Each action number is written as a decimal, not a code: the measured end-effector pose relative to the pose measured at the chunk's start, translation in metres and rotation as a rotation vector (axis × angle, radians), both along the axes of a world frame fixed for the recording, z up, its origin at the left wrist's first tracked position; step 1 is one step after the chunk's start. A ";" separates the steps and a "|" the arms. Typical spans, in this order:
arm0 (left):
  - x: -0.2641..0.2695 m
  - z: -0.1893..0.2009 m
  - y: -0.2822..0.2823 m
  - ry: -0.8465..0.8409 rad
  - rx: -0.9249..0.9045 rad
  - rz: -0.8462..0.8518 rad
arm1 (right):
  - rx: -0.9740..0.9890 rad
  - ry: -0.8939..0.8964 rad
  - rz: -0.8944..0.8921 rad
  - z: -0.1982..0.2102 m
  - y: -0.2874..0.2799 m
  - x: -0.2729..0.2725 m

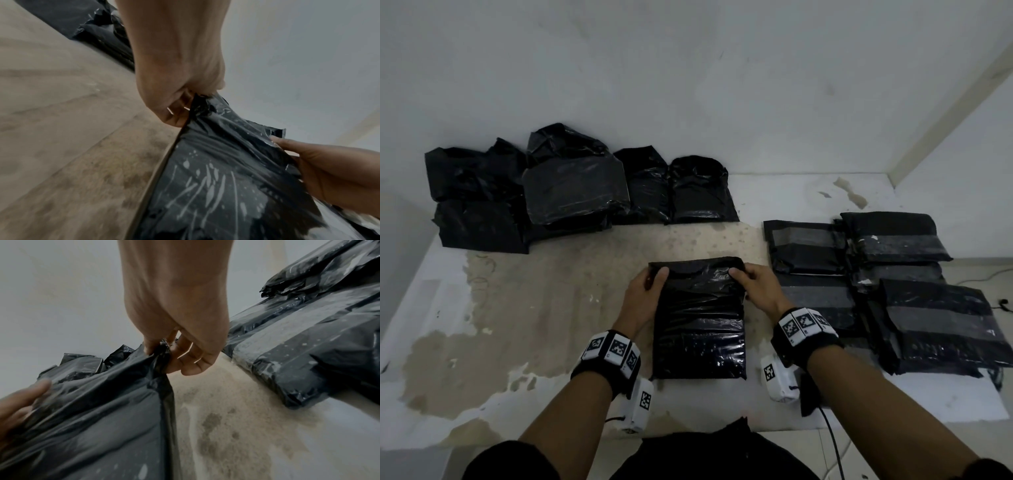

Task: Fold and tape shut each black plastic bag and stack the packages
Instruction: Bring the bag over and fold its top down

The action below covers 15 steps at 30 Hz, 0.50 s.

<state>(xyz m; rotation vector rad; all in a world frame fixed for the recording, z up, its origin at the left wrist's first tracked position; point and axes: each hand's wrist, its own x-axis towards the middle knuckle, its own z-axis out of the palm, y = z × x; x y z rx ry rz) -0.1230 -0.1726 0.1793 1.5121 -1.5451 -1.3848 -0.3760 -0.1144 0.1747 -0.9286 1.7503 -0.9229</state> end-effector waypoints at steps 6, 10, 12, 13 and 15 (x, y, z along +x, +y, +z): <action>-0.002 -0.004 -0.016 -0.110 -0.002 -0.056 | -0.051 -0.056 0.067 0.018 0.002 -0.001; -0.002 0.002 -0.019 0.002 -0.070 -0.009 | -0.093 0.008 0.043 0.016 -0.002 -0.003; -0.001 0.008 -0.021 0.037 -0.094 0.033 | -0.089 0.024 0.048 0.015 -0.002 -0.004; 0.000 0.007 -0.021 0.036 -0.090 0.044 | -0.082 0.014 0.043 0.015 -0.002 -0.005; 0.003 0.006 -0.021 0.030 -0.063 0.045 | -0.073 -0.025 0.030 0.015 -0.002 -0.006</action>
